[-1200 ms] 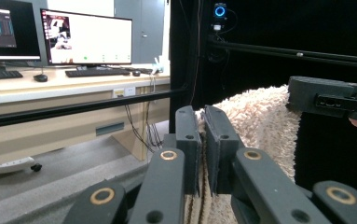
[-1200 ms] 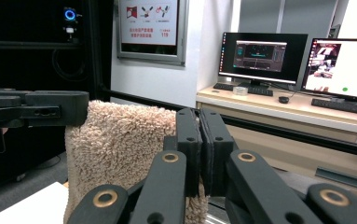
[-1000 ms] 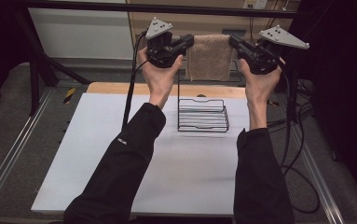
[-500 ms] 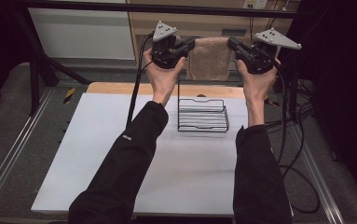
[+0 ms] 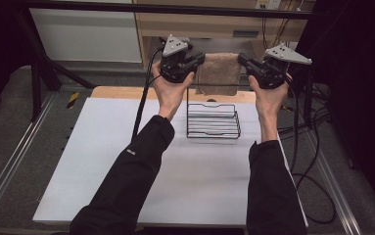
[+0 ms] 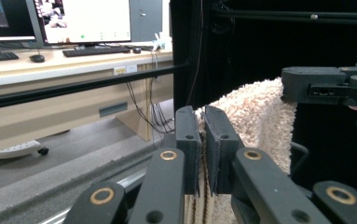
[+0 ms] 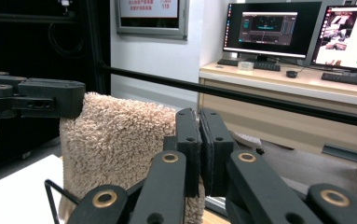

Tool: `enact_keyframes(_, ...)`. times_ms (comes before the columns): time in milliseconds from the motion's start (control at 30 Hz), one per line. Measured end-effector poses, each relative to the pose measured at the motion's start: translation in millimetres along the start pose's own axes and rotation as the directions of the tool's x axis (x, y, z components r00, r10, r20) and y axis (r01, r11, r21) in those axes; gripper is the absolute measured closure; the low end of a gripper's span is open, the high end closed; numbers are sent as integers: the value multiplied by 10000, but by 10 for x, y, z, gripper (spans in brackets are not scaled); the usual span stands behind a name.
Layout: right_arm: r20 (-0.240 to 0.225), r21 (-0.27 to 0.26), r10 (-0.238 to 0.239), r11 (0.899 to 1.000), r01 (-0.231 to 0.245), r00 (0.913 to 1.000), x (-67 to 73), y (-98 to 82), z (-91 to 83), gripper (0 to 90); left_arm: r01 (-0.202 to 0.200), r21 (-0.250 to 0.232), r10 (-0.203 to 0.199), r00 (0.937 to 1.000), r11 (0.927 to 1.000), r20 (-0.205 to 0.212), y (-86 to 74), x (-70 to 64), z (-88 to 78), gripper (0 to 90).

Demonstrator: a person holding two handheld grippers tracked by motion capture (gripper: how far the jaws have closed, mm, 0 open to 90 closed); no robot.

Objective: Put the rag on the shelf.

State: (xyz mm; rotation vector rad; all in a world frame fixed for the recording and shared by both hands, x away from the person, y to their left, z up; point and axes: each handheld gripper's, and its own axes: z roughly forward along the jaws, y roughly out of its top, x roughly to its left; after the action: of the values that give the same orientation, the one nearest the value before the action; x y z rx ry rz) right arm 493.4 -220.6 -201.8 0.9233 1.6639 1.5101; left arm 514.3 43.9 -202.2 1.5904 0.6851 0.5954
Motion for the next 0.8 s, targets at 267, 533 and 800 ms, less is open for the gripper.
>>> enact_keyframes(267,-60,168,-5,9999,6,10000,19,-116,-18,874,65,126,-68,9997,9999,224,-132,-20,-35,845)
enact_keyframes(533,-128,231,-56,9997,59,9999,42,-175,-46,874,93,134,-98,9991,9999,401,-207,-50,-75,844)
enact_keyframes(800,-293,265,-276,9992,284,9992,73,-182,-126,874,53,142,-62,9978,9999,658,-248,-87,-143,844)
